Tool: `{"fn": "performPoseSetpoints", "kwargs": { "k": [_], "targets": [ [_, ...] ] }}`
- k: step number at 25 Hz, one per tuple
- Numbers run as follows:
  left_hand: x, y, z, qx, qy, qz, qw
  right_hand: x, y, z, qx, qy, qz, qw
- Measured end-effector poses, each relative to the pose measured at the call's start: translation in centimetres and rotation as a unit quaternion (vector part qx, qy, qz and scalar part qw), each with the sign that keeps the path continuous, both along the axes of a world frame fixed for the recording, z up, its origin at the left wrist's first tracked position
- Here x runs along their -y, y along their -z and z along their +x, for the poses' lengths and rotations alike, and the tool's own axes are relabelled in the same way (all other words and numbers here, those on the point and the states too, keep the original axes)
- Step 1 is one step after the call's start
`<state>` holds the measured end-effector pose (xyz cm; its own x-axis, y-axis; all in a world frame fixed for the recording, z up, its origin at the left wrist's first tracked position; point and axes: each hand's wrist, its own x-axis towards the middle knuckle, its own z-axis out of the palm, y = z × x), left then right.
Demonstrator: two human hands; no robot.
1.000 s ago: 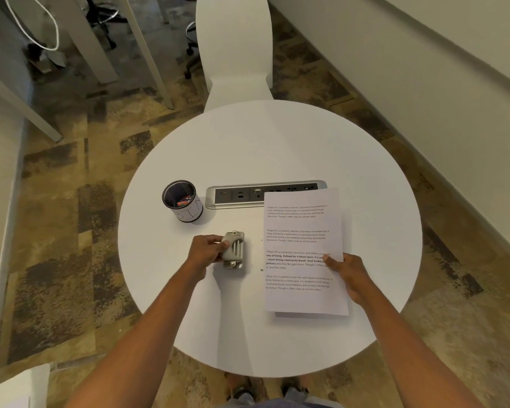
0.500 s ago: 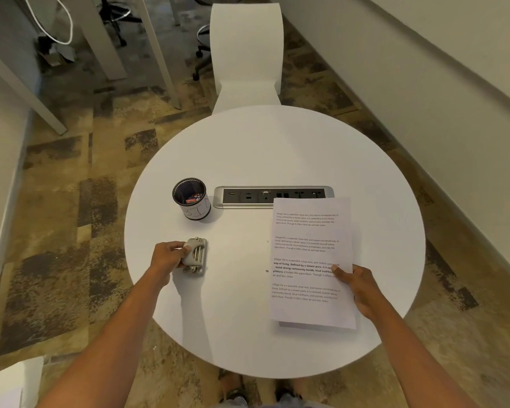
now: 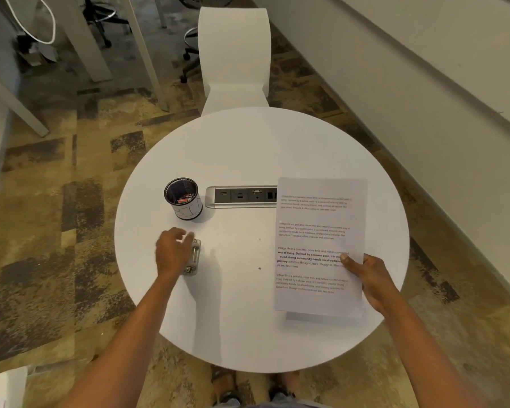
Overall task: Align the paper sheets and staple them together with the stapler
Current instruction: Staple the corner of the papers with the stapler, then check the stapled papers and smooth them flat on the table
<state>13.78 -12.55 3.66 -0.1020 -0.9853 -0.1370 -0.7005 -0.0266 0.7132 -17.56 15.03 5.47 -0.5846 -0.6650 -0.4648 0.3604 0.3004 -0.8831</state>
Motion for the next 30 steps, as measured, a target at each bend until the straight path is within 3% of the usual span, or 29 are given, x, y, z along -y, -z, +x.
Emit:
{"fn": "performPoseSetpoints", "kwargs": {
  "k": [2,5,8,14,19,26,30],
  "targets": [
    [-2.0,-2.0,-2.6,-0.089,0.114,0.024,0.989,0.5,-1.3,-0.1,-0.029,-0.015,-0.015,0.999],
    [-4.9,-4.8,-6.1,-0.17,0.272,0.137,0.937,1.5,-3.0,0.2,-0.073,-0.027,-0.046,0.996],
    [-6.1,-5.9,-8.5,-0.207,0.326,0.143,0.911,2.5,-4.3,0.2,-0.107,-0.035,-0.074,0.991],
    [-6.7,-6.7,-11.1,-0.229,0.273,0.052,0.933,3.3,-6.9,-2.2,-0.219,-0.077,-0.06,0.971],
    [-7.2,-5.7,-13.1,-0.221,0.25,0.037,0.942,3.7,-6.3,-4.8,-0.327,-0.096,0.012,0.94],
    [-8.4,-2.7,-14.3,-0.155,0.242,0.057,0.956,1.2,-1.0,-5.1,-0.283,-0.085,0.041,0.955],
    [-9.2,-1.9,-14.7,-0.171,0.208,0.04,0.962,0.4,0.4,-5.6,-0.276,-0.085,0.032,0.957]
  ]
}}
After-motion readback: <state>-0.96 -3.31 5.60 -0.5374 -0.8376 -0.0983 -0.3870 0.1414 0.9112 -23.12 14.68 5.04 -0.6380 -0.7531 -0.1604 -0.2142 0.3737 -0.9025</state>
